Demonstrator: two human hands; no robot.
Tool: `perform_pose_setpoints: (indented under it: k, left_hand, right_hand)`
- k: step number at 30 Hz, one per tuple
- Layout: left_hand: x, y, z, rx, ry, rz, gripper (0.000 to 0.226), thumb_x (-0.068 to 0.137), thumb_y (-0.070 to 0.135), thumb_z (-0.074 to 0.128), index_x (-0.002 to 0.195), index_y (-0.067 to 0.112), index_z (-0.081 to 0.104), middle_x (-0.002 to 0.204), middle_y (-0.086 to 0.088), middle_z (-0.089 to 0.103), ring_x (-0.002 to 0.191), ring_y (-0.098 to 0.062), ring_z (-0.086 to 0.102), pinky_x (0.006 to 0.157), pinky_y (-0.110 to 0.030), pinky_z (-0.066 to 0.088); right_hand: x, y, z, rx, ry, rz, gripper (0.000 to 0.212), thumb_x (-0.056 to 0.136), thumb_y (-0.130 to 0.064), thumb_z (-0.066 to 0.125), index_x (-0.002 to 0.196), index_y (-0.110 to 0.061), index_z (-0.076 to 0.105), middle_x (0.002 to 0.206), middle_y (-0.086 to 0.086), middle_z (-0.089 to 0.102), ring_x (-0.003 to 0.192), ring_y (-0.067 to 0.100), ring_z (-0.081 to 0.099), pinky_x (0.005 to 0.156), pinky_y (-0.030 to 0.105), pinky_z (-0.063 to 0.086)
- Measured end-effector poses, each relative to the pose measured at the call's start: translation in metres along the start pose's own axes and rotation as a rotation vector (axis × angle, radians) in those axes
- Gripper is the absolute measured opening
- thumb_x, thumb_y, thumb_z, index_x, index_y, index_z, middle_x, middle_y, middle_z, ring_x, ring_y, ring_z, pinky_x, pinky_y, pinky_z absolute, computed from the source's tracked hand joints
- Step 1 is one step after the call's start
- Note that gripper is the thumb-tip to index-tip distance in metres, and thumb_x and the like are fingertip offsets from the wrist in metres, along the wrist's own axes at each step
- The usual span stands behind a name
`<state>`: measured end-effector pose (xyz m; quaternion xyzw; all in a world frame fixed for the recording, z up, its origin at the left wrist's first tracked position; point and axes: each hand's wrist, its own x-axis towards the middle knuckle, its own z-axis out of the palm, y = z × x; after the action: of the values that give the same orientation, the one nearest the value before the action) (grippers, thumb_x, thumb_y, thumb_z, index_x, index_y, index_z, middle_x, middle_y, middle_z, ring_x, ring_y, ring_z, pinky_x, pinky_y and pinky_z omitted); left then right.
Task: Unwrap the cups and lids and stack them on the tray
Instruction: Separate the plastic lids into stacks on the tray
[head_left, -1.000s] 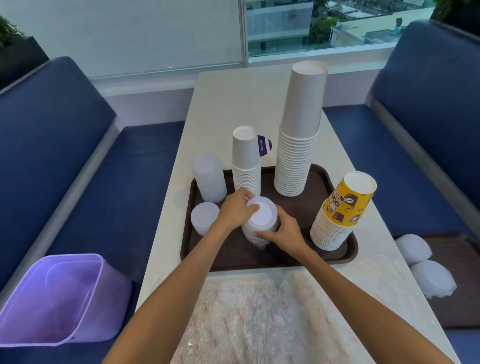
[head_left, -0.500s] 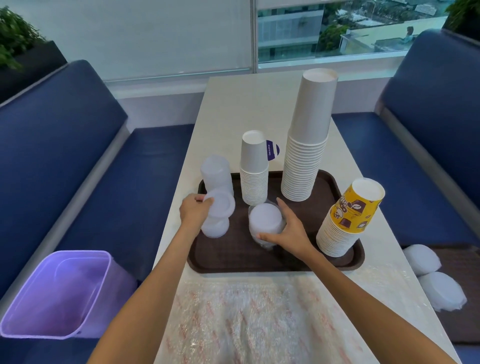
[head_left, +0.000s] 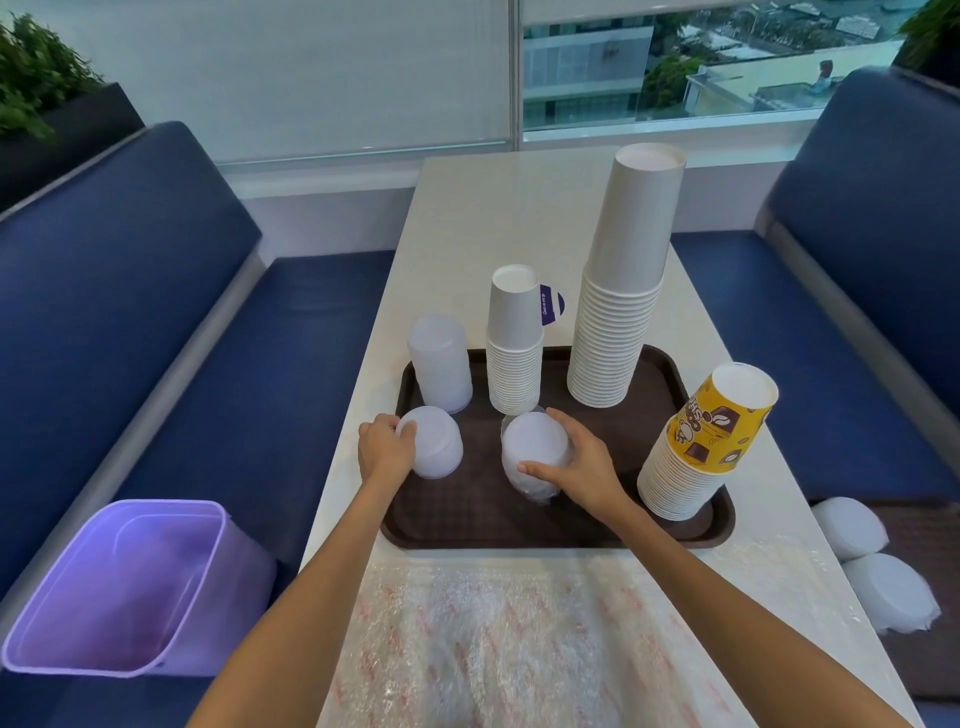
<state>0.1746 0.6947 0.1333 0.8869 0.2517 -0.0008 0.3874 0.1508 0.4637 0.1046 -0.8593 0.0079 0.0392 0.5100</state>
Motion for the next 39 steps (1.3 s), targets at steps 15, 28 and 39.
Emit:
perform_pose_setpoints:
  k: [15, 28, 39]
  left_hand:
    - [-0.003, 0.000, 0.005, 0.168, -0.167, 0.226, 0.080, 0.083, 0.041, 0.069, 0.146, 0.017, 0.028, 0.150, -0.008, 0.032, 0.133, -0.028, 0.037, 0.106, -0.039, 0.036]
    - [-0.006, 0.016, 0.008, 0.278, -0.068, 0.278, 0.080, 0.087, 0.043, 0.063, 0.149, 0.015, 0.022, 0.154, -0.009, 0.025, 0.139, -0.029, 0.028, 0.112, -0.042, 0.028]
    - [-0.042, 0.059, 0.038, -0.110, -0.232, 0.538, 0.035, 0.090, 0.009, 0.060, 0.125, 0.007, 0.058, 0.119, -0.010, 0.063, 0.100, -0.016, 0.060, 0.090, -0.025, 0.049]
  right_hand:
    - [-0.001, -0.002, -0.001, 0.030, -0.014, 0.011, 0.080, 0.072, -0.030, 0.082, 0.139, -0.015, 0.042, 0.142, 0.002, 0.046, 0.130, 0.021, 0.042, 0.109, 0.038, 0.035]
    - [-0.004, 0.000, -0.003, 0.059, -0.030, -0.008, 0.099, 0.068, -0.030, 0.085, 0.148, -0.020, 0.027, 0.150, 0.000, 0.036, 0.135, 0.019, 0.035, 0.111, 0.038, 0.031]
    - [-0.007, 0.005, 0.001, -0.015, 0.080, -0.080, 0.101, 0.061, -0.033, 0.089, 0.144, -0.017, 0.034, 0.144, 0.002, 0.043, 0.130, 0.017, 0.040, 0.109, 0.038, 0.036]
